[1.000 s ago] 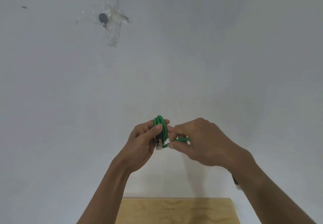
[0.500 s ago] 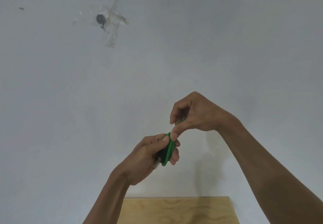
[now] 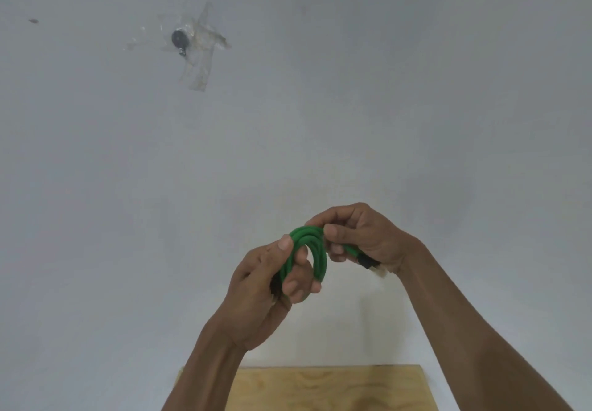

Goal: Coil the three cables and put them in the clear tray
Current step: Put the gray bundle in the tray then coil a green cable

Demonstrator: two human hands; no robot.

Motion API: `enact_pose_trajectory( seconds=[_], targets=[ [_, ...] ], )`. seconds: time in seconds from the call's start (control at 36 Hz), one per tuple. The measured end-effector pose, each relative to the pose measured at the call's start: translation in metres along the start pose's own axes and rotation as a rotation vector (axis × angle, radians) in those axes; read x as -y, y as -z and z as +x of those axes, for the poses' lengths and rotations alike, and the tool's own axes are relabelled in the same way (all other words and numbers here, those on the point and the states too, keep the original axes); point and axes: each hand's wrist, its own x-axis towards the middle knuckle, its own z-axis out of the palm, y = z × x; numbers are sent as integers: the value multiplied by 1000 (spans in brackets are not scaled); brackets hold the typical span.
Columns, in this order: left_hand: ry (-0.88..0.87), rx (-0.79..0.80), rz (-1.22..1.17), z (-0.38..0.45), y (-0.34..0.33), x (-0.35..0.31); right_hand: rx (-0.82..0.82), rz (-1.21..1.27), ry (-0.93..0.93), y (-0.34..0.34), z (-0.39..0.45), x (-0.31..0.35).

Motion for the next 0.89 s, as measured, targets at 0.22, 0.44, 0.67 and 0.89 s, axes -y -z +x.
enact_pose_trajectory(
  seconds=[0.22, 0.44, 0.67, 0.89],
  targets=[
    [-55, -177, -100, 5, -6, -4, -203, -196, 21, -35, -3, -1],
    [-93, -257, 9, 12, -1, -6, -377, 2, 121, -58, 3, -25],
    [-179, -354, 512, 10, 14, -5, -475, -125, 182, -58, 8, -27],
    [-195, -461, 955, 13, 23, 1, -406, -148, 93, -53, 8, -33]
  ],
)
